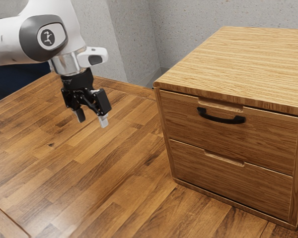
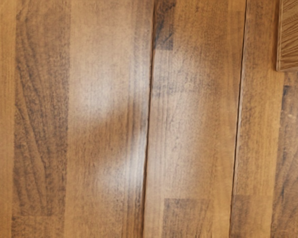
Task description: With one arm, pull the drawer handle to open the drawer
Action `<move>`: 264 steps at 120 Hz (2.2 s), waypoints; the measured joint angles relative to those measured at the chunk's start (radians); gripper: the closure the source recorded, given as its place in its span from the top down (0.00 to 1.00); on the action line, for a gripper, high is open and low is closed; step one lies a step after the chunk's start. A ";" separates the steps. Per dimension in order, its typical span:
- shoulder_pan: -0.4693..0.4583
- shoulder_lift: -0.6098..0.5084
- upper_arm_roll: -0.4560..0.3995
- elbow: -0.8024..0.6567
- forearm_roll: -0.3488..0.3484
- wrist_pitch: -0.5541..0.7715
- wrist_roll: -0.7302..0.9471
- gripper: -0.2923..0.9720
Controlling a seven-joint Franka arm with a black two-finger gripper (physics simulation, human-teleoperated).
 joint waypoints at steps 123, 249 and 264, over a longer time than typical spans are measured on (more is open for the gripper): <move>-0.049 -0.330 -0.531 -0.239 0.055 0.337 1.022 0.77; -0.048 -0.213 -0.532 -0.314 0.073 0.687 1.160 0.77; -0.043 -0.212 -0.523 -0.314 0.074 0.690 1.153 0.77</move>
